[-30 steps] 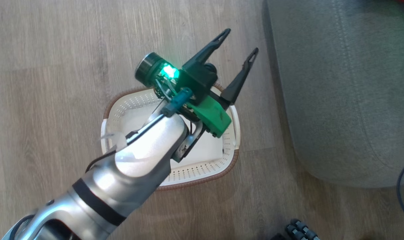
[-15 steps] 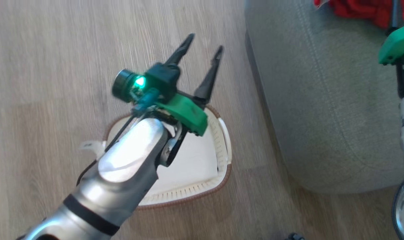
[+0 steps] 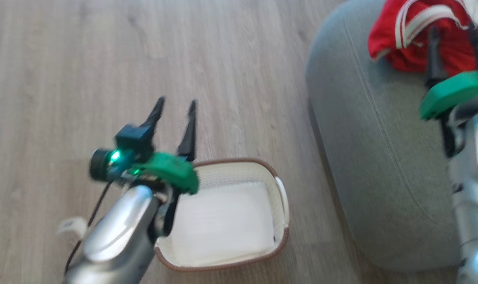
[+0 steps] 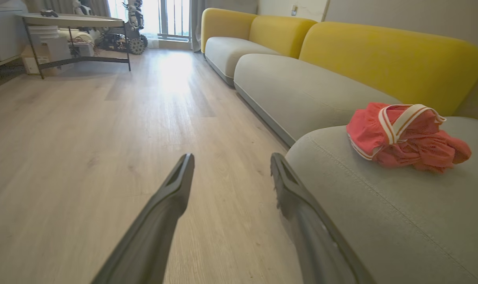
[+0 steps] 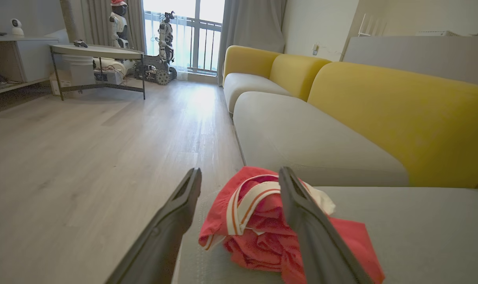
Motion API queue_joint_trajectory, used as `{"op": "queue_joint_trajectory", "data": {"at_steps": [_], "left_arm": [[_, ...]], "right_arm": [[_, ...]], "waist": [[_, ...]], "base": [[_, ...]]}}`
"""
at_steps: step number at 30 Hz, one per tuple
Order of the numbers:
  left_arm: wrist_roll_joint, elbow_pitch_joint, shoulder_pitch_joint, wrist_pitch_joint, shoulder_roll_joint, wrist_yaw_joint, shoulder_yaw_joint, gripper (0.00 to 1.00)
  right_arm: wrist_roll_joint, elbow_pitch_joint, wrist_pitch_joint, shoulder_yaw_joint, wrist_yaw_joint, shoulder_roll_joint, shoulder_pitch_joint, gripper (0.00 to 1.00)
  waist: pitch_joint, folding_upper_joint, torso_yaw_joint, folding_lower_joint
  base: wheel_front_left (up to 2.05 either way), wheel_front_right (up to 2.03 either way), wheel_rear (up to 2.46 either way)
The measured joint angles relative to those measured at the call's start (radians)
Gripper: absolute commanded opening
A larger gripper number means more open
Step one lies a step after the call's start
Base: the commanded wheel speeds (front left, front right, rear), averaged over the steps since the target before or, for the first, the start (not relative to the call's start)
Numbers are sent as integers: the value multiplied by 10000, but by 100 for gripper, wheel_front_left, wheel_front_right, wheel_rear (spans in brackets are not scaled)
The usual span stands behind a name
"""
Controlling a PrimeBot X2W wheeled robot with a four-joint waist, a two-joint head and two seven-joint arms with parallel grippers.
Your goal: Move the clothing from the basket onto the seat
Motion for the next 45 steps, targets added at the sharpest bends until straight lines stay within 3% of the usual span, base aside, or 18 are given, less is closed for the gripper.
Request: {"op": "queue_joint_trajectory", "data": {"at_steps": [5,11,29,45], "left_arm": [[-61,-575,1395,0,428,251,1041,100],[-130,-1312,2877,0,658,426,1883,100],[594,-2930,5940,0,464,318,3312,100],[1045,-2633,6428,0,104,-234,4172,100]], "right_arm": [[418,-966,0,556,0,796,1132,100],[681,-2186,2,959,0,1300,2552,100],[1824,-5221,2,1471,0,1542,6995,100],[1906,-5568,2,1379,0,1578,7200,100]], "waist": [[-701,0,468,0],[-1091,0,875,0],[-1690,0,1327,0],[-1762,0,1328,0]], "base": [[0,0,0],[0,0,0],[0,0,0],[0,0,0]]}}
